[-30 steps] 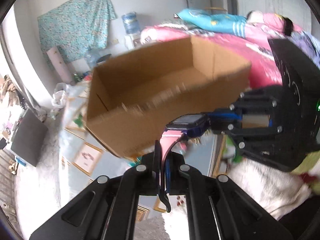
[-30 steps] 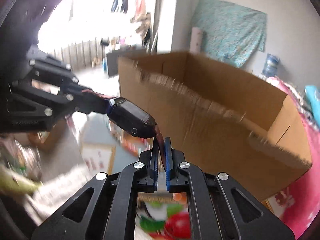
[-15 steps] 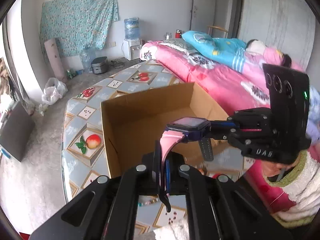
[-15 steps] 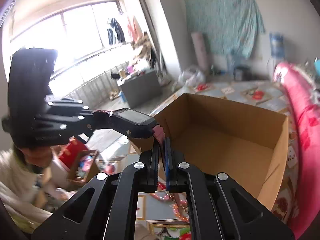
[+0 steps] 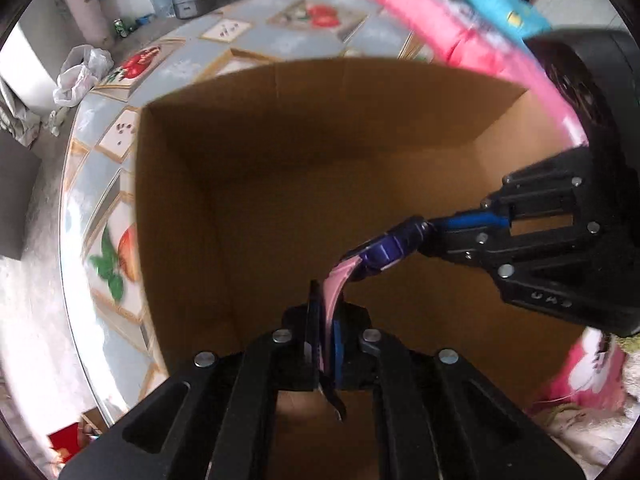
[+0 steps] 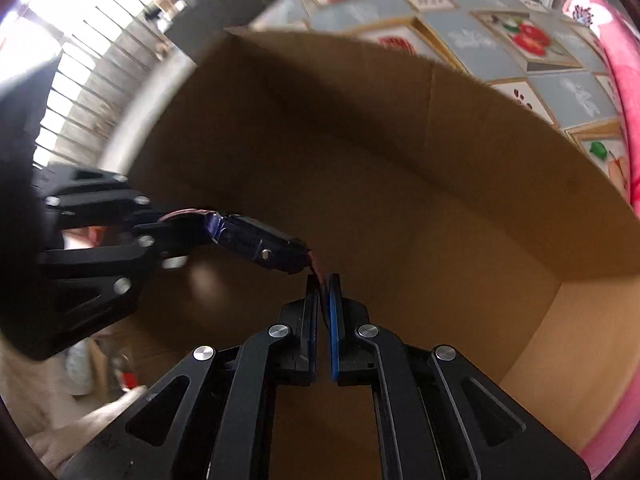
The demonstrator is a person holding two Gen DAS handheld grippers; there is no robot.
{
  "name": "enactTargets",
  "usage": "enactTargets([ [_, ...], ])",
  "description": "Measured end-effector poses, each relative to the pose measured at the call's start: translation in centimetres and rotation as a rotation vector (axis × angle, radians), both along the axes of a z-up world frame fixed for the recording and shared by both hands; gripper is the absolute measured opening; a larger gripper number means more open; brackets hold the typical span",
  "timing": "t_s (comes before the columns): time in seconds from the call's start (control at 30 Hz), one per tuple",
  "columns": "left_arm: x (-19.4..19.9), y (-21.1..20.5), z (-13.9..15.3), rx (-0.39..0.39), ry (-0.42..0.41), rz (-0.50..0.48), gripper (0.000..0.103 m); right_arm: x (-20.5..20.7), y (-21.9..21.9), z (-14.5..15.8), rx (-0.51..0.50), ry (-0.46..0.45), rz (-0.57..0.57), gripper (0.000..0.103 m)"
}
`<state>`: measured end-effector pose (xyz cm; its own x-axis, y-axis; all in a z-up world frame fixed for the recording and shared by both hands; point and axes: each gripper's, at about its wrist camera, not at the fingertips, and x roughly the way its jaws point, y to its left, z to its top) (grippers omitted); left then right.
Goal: Organize jewelry
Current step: 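Carry the watch into the cardboard box and open the right tool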
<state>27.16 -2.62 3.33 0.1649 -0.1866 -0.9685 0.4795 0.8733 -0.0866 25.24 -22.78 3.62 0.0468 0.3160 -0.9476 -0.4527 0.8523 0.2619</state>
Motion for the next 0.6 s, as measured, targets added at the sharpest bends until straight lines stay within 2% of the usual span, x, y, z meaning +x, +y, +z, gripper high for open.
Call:
enactTargets([
  [0.1,1.7,-1.2,-1.0,0.052,0.003,-0.008,0.008,1.5,0.3,-1.5,-0.037,0.022,-0.008,0.004],
  [0.17,2.8,-2.0,-1.5,0.092,0.002,-0.011,0.014,2.2,0.2,-1.9,-0.058,0.022,-0.024,0.006],
  [0.23,3.6,-2.5,-1.5,0.114,-0.013,-0.006,0.025,2.8,-0.1,-1.9,-0.055,0.020,-0.034,0.011],
  [0.3,4.3,-3.1,-1.5,0.143,-0.031,-0.008,0.031,3.2,-0.5,-1.7,-0.046,0.018,-0.052,0.012],
  [0.4,4.6,-3.4,-1.0,0.125,-0.045,0.000,0.043,2.8,-1.2,-0.7,-0.034,-0.015,-0.070,0.016],
  [0.47,4.2,-3.7,-0.4,0.123,-0.082,-0.006,0.051,2.1,-1.5,-0.2,-0.031,-0.038,-0.079,0.019],
  [0.53,3.6,-4.1,0.5,0.141,-0.143,-0.017,0.066,1.5,-1.6,0.2,-0.030,-0.055,-0.084,0.028],
  [0.6,2.9,-4.6,1.4,0.179,-0.212,-0.023,0.070,0.9,-1.5,0.4,-0.040,-0.069,-0.086,0.029],
])
